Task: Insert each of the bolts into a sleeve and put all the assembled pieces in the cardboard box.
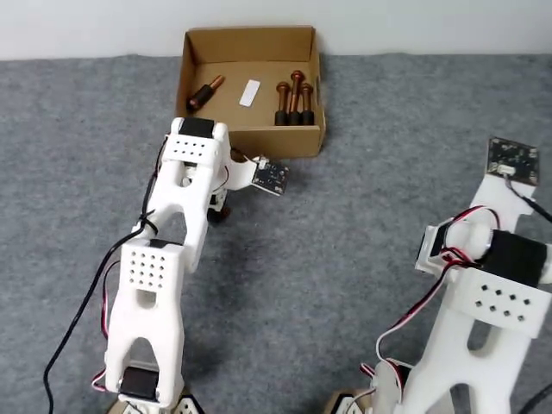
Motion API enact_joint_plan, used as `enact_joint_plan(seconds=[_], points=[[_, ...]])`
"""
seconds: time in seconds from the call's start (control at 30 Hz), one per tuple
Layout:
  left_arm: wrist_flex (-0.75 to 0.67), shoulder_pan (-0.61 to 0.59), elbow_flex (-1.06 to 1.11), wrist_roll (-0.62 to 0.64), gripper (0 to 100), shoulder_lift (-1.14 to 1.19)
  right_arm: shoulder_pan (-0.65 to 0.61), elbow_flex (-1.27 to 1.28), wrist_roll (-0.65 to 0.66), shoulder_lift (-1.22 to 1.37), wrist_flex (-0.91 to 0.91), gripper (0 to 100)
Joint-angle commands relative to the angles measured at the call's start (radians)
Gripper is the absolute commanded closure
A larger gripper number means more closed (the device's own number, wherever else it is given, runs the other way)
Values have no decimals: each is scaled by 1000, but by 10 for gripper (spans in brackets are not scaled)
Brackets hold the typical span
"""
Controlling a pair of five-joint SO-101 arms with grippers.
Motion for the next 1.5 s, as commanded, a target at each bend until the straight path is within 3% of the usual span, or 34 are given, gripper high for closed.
enact_joint_plan(seconds=[0.0, 0.17, 0.3, 0.6, 0.77, 0.93, 1.17, 1.47], points=[[2, 17, -77, -8, 927, 11, 8, -12, -11, -27, 27, 990], [83, 34, -97, -11, 995, 25, 8, -12, -11, -27, 28, 990], [84, 37, -99, -2, 994, 17, 8, -12, -11, -27, 28, 990], [84, 49, -93, 215, 995, -138, 4, -63, -8, -28, 30, 990], [84, 68, -64, 419, 995, -279, 4, -86, -2, -28, 30, 990], [84, 110, 97, 600, 995, -482, 4, -89, 48, -33, 51, 990], [84, 238, 348, 1036, 994, -798, -28, -84, 130, -136, 51, 990], [81, 327, 389, 1441, 995, -1057, -130, -57, 121, -236, 50, 990]])
